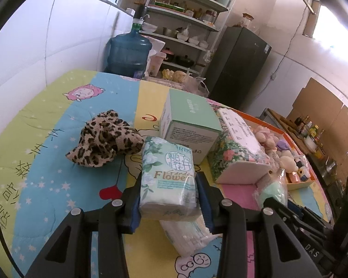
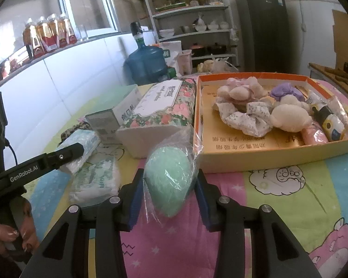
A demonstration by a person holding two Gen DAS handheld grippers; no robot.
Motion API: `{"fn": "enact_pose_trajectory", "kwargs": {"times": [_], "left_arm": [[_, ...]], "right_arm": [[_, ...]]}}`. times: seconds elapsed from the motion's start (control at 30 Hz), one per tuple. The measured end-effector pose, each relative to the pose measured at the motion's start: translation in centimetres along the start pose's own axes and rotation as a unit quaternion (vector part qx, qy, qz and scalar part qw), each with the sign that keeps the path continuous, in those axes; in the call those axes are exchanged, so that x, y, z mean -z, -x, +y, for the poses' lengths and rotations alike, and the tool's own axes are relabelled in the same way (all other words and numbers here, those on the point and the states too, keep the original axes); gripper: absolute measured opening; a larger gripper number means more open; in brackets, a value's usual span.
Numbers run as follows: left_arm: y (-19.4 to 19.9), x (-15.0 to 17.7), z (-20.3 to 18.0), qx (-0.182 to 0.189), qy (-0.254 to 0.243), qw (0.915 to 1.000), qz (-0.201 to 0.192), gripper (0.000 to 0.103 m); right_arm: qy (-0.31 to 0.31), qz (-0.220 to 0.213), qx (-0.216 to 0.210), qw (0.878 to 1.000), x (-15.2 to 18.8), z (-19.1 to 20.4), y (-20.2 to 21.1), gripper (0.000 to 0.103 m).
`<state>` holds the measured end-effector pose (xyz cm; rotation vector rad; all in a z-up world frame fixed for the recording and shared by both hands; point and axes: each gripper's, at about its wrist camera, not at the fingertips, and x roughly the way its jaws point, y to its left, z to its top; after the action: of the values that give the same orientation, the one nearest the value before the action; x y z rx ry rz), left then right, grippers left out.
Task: Organize soft objects
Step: 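Carry the tissue pack with the left gripper while the right carries the green ball over the box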
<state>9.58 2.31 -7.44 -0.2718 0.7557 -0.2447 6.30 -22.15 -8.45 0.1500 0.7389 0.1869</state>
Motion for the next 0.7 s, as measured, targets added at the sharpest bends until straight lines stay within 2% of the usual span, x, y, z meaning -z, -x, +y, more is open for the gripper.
{"fn": "enact_pose_trajectory", "kwargs": {"times": [0.7], "left_arm": [[4.1,0.4,-2.3,0.016,-0.016,0.9992,-0.033,0.042]], "right_arm": [[0.013,-0.036,-0.015,0.999,0.2,0.9,4.3,0.043]]}}
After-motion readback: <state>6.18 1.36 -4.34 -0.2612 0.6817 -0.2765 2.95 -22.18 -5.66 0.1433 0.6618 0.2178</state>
